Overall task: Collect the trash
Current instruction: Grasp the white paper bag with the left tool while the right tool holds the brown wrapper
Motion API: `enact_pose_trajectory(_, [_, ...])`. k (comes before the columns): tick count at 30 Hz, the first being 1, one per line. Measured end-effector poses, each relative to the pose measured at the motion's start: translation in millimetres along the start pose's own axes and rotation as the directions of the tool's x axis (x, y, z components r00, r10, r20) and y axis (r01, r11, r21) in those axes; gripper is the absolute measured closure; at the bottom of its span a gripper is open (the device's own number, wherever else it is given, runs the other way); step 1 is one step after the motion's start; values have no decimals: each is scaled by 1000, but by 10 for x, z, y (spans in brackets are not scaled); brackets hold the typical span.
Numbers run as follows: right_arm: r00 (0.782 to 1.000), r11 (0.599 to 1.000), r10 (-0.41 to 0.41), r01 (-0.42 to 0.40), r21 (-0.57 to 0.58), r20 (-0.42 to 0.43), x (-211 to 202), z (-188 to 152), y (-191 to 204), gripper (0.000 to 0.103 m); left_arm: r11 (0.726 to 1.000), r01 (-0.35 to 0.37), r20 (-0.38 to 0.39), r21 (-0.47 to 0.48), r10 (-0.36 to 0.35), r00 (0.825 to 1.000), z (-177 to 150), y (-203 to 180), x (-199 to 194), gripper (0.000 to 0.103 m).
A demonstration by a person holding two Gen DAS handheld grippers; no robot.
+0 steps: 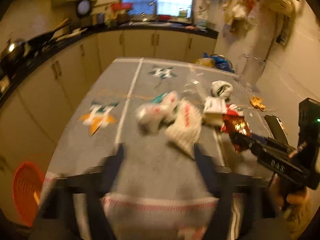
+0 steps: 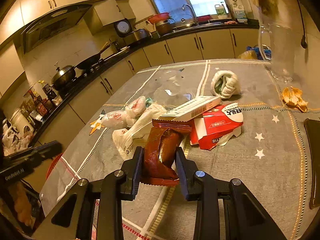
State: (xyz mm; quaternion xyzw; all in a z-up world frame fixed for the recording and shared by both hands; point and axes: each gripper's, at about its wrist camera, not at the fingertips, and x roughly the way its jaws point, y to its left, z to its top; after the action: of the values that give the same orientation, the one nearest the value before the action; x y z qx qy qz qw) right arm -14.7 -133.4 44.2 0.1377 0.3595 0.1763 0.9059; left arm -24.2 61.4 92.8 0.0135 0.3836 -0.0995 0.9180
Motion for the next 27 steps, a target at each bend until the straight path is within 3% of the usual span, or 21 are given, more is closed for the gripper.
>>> enact_pose_trajectory(6, [1000, 997, -10, 8, 81, 25, -86, 71, -208, 68, 975, -33, -73, 219, 51, 996, 237, -558, 663, 27])
enact_pose_trajectory(13, [999, 986, -20, 11, 164, 50, -165, 144, -416, 68, 953, -68, -149, 295, 116, 982, 170, -823, 1191, 27])
enact_pose_trajectory(15, [999, 985, -22, 13, 171, 46, -157, 142, -435, 68, 957, -81, -164, 278, 131, 978, 125, -812, 1250, 43])
enact_pose_trajectory(16, [999, 985, -22, 14, 171, 45, -155, 143, -435, 68, 955, -101, -162, 280, 151, 975, 115, -807, 1254, 59])
enact_pose_trajectory(21, [999, 989, -22, 14, 150, 50, -160, 136, -389, 68, 976, -61, -139, 209, 91, 986, 85, -728, 1022, 63])
enact_pose_trajectory(27, [998, 991, -24, 17, 135, 50, -153, 125, -343, 68, 988, -30, -65, 151, 40, 997, -28, -680, 471, 63])
